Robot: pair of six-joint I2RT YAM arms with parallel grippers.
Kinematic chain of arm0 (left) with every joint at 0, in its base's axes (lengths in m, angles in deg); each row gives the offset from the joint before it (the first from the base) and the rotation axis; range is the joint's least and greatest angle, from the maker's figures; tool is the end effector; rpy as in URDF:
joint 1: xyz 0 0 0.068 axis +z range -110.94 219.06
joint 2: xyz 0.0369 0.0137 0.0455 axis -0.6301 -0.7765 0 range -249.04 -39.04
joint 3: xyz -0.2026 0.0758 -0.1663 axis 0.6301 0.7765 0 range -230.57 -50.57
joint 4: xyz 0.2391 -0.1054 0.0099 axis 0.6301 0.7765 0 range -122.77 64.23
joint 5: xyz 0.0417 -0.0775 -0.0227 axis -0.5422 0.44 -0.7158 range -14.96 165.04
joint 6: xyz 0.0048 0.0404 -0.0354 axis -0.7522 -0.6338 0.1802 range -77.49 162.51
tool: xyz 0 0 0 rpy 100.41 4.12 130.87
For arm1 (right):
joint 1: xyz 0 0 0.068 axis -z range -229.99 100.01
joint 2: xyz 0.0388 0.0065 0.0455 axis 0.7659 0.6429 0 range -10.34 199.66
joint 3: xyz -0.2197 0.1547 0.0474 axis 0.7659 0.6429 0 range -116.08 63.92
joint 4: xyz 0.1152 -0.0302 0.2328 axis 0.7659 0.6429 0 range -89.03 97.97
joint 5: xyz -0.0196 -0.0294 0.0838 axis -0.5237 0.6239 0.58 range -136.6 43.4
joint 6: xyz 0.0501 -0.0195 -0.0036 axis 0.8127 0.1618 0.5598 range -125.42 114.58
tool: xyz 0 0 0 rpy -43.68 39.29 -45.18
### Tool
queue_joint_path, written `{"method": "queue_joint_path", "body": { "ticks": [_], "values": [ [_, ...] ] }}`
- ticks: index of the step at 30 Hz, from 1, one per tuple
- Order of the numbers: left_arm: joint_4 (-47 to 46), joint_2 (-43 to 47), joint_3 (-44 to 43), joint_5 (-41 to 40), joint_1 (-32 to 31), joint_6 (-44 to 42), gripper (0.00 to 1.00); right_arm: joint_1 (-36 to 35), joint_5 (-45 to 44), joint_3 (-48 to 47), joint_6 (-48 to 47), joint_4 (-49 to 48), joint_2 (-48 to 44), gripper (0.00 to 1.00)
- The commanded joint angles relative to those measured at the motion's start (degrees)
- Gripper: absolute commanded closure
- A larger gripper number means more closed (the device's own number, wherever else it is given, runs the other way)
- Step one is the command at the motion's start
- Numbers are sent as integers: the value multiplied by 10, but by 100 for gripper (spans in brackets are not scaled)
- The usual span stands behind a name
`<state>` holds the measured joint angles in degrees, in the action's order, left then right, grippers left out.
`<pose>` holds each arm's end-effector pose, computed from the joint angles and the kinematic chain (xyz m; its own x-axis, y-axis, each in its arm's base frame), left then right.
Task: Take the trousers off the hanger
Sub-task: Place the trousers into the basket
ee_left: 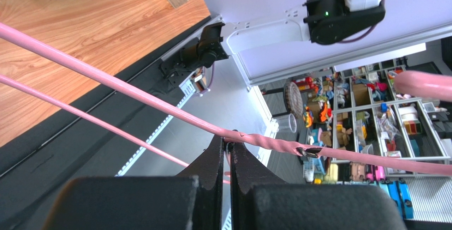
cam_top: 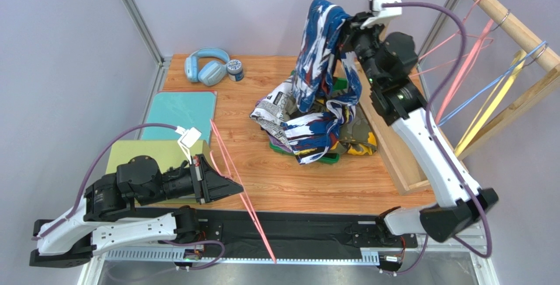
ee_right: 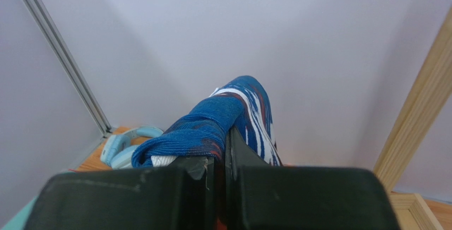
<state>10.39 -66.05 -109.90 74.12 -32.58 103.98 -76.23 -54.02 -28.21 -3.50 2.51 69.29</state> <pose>0.0218 -0.0637 0.3945 -0.8576 -0.2048 -0.4718 0.3988 0.3143 -0.8615 0.2765 0.1312 0.5056 0.1596 0.1156 -0.9804 -0.3303 0.9421 0.0573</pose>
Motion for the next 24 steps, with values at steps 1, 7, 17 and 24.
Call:
{"method": "queue_joint_path", "body": {
  "ticks": [1,7,17,24],
  "values": [
    [-34,-5,-23,6,-1,-6,100,-6,2,36,39,15,-72,100],
    [-39,-12,-29,6,-1,-9,100,-14,25,179,73,57,-121,100],
    [-53,-30,-30,19,-1,-17,100,-95,18,265,106,144,-45,100],
    [-59,-40,-33,29,-1,-19,100,-170,37,150,86,210,107,100]
  ]
}}
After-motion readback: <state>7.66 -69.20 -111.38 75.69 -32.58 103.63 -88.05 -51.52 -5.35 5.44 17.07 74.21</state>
